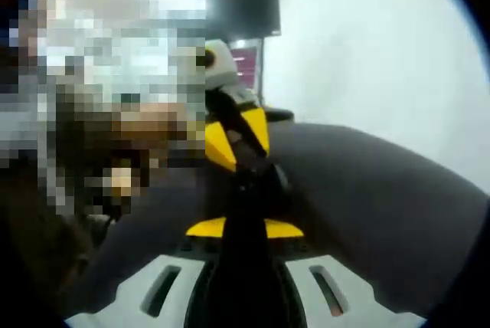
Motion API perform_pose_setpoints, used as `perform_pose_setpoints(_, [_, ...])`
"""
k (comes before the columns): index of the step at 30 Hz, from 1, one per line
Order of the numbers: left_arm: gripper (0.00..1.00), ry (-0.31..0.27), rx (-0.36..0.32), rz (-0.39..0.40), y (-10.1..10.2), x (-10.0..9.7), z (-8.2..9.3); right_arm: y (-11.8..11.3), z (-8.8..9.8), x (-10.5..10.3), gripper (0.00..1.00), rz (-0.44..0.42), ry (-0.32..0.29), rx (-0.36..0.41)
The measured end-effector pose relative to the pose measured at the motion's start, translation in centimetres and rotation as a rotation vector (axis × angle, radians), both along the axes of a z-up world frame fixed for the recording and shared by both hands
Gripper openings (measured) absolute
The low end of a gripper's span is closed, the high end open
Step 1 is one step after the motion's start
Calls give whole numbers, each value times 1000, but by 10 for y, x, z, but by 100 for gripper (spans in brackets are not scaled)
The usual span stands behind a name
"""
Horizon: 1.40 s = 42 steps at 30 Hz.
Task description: Pick up three earphones and place each one into its charging case using tactile feedback, ensure that each earphone is properly inserted and securely positioned inside the case.
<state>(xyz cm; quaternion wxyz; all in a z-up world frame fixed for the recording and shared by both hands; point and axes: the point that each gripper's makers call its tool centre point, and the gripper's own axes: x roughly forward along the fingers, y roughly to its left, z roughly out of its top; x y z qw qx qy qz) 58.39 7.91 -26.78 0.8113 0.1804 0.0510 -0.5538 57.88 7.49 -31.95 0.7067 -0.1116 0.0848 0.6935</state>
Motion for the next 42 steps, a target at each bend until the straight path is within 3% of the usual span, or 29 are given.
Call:
perform_pose_setpoints(4, [12, -20, 7, 16, 6, 1, 1, 0, 0, 0, 18, 0, 0, 0])
perform_pose_setpoints(10, [19, 8, -79, 8, 11, 1, 8, 1, 0, 0, 18, 0, 0, 0])
perform_pose_setpoints(17, [27, 42, -122, -18, 17, 9, -5, 0, 0, -1, 18, -1, 3, 0])
perform_pose_setpoints(22, [34, 56, -114, -30, 20, 23, -11, -1, -1, -1, 18, -2, 3, -1])
perform_pose_setpoints(26, [32, 104, -205, -78, 17, 19, -9, -1, 0, -1, 18, 0, 9, 1])
perform_pose_setpoints(31, [31, 94, -153, -121, 8, 8, -20, -2, 0, -2, 18, 1, 4, 1])
perform_pose_setpoints(33, [31, 120, -131, -127, 5, 6, -29, -2, 0, -2, 18, 1, 5, 3])
perform_pose_setpoints(35, [31, 80, -71, -129, 4, 6, -36, -2, 0, -3, 18, 2, 1, 2])
perform_pose_setpoints(39, [28, 80, -63, -131, 4, 3, -37, -2, 1, -3, 18, 2, 13, 6])
perform_pose_setpoints(42, [23, 85, -64, -128, 6, 3, -36, -4, 5, -1, 18, -6, 55, 35])
